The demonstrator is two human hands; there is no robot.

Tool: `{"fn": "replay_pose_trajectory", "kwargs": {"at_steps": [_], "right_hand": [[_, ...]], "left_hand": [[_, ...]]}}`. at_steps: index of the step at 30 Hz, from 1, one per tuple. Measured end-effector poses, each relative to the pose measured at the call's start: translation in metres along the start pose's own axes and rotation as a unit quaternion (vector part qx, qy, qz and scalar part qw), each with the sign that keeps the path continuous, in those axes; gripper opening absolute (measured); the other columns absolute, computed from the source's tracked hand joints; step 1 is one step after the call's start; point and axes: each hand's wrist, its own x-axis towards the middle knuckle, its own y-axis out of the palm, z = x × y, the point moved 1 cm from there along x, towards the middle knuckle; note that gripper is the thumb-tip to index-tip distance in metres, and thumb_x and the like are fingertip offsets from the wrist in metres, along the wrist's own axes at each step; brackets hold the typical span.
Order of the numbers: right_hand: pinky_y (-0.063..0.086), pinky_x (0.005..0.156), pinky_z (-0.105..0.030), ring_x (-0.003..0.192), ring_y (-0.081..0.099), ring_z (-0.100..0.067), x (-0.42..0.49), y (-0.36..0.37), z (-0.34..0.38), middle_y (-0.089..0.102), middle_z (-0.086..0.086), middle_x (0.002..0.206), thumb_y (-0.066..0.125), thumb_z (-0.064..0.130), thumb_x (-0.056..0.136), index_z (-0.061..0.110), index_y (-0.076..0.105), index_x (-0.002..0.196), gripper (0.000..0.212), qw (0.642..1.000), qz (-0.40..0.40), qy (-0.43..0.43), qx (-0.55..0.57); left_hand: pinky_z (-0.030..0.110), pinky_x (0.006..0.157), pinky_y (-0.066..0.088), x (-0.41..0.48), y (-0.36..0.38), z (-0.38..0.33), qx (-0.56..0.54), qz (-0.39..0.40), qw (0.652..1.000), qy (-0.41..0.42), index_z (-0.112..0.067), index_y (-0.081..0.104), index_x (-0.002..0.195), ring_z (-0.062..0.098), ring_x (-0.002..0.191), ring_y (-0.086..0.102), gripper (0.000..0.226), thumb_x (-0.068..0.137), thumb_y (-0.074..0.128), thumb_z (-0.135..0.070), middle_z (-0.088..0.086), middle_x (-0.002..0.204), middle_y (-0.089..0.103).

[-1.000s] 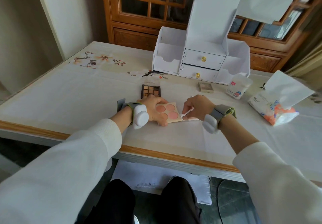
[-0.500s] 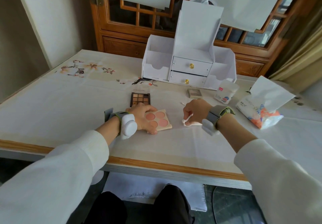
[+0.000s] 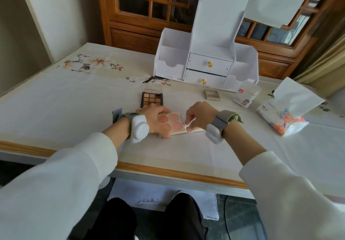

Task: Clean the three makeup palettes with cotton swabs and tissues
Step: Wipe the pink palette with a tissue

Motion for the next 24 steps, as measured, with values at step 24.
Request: {"fn": "replay_pose_trajectory", "kwargs": {"at_steps": [24], "right_hand": [[0.041, 0.07, -0.022, 0.086, 0.06, -0.017, 0.016, 0.0, -0.015, 0.062, 0.002, 0.084, 0.074, 0.024, 0.072, 0.018, 0.068, 0.078, 0.011, 0.996, -0.05, 0.039, 0.06]], "left_hand": [[0.038, 0.104, 0.034, -0.004, 0.0, -0.004, -0.013, -0.004, 1.0, -0.006, -0.039, 0.046, 0.128, 0.023, 0.124, 0.04, 0.092, 0.04, 0.07, -0.051, -0.002, 0.135, 0.039]]}}
